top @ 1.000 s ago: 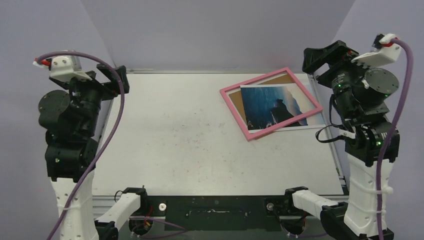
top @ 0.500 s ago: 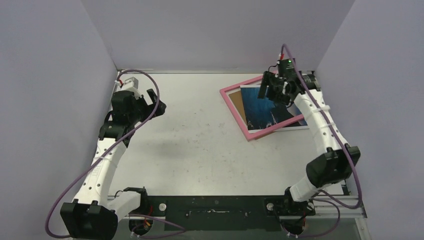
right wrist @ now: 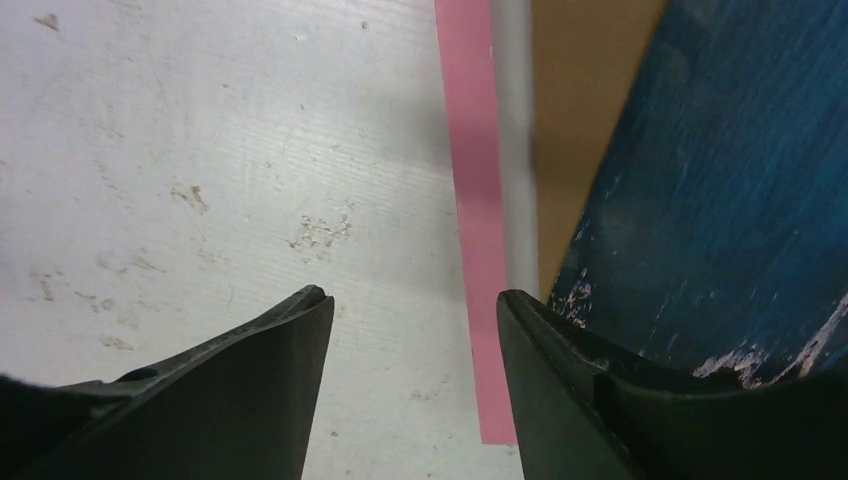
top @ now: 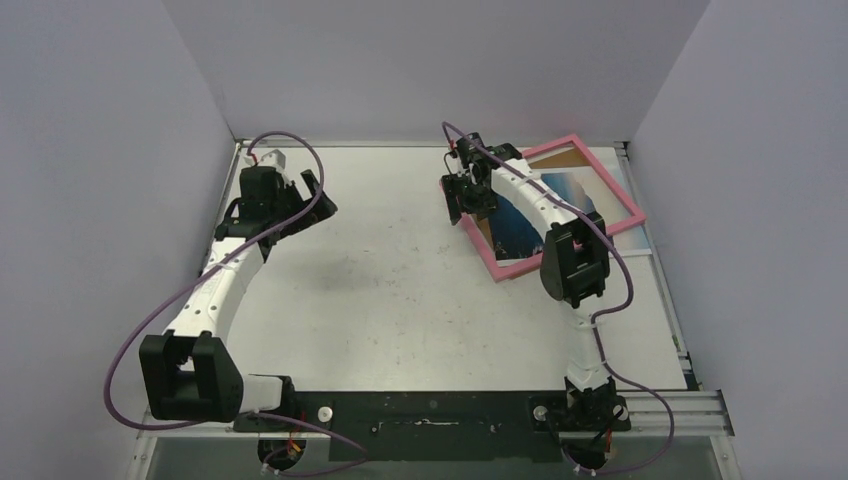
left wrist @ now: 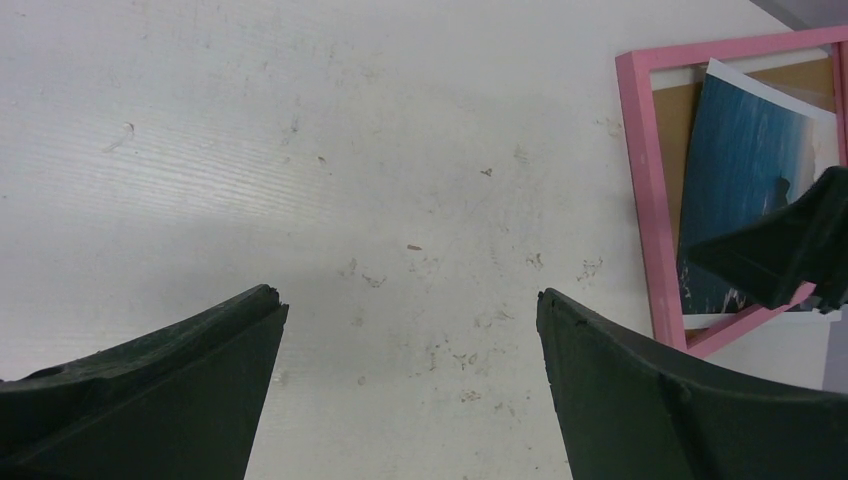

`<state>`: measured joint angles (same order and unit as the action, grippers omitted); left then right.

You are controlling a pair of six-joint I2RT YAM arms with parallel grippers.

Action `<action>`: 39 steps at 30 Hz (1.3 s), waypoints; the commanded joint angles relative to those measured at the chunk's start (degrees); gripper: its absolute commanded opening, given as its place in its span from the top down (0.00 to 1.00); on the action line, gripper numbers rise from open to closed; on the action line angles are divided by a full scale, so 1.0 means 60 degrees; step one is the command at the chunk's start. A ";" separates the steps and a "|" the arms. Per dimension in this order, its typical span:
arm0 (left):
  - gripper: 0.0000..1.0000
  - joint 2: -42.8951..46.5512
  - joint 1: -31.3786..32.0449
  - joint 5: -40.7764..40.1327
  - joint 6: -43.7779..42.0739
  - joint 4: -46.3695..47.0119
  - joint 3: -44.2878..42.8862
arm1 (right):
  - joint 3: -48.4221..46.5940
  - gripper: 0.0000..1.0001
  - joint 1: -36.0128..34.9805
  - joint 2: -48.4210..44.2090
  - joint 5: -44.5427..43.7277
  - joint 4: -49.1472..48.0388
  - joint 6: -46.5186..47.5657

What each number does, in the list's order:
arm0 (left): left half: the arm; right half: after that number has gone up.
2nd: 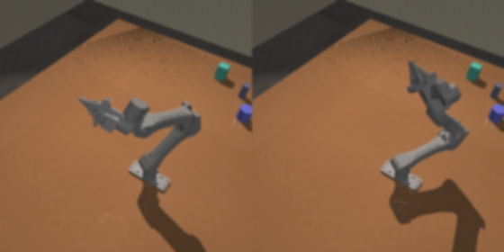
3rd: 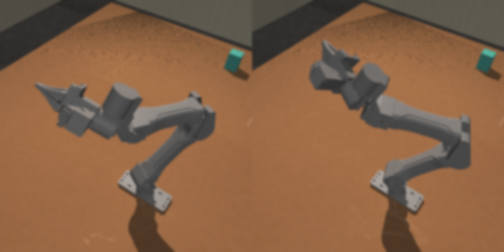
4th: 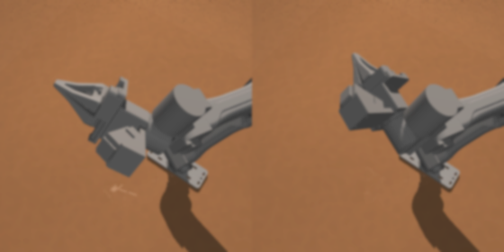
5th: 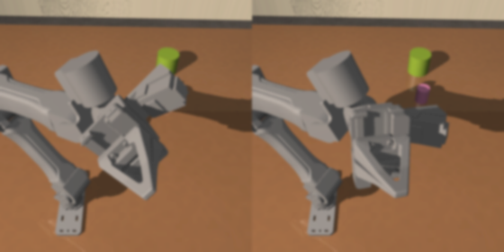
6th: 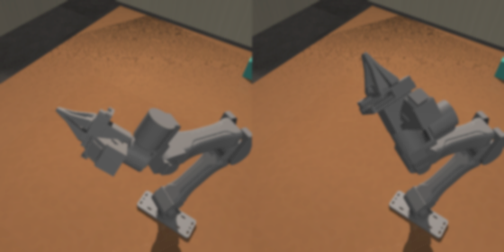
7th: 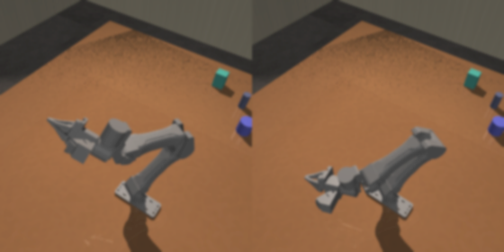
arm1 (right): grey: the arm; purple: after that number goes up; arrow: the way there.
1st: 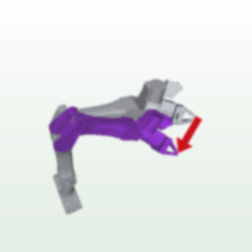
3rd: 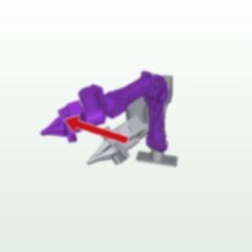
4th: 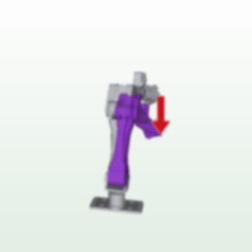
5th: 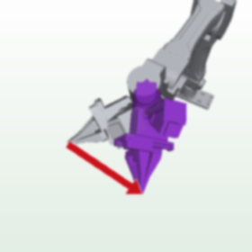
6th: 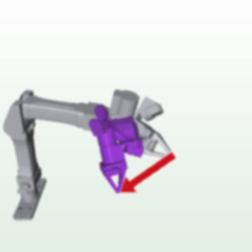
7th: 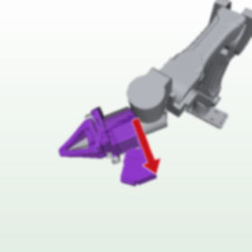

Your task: Put the photo into the frame

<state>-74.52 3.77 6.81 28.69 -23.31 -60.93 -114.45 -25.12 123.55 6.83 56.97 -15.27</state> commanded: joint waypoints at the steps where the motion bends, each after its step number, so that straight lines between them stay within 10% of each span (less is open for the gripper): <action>1: 0.03 -0.0450 -0.0088 0.0869 0.0243 0.0745 -0.0777 | -0.0416 0.36 -0.0190 0.0363 -0.0572 -0.0029 0.1024; 18: 0.03 -0.1285 -0.0242 0.1006 0.1033 0.1572 -0.0512 | -0.0487 0.40 -0.0342 0.1708 -0.0705 0.0323 0.2283; 39: 0.03 -0.1247 -0.0206 0.2053 0.1500 0.2723 -0.0141 | 0.0232 0.99 -0.0866 0.0329 -0.2630 -0.0674 0.2471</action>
<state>-82.52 2.55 17.10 35.57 -12.19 -62.28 -114.13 -28.36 133.95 -0.80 56.82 -2.17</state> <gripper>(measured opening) 0.971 0.257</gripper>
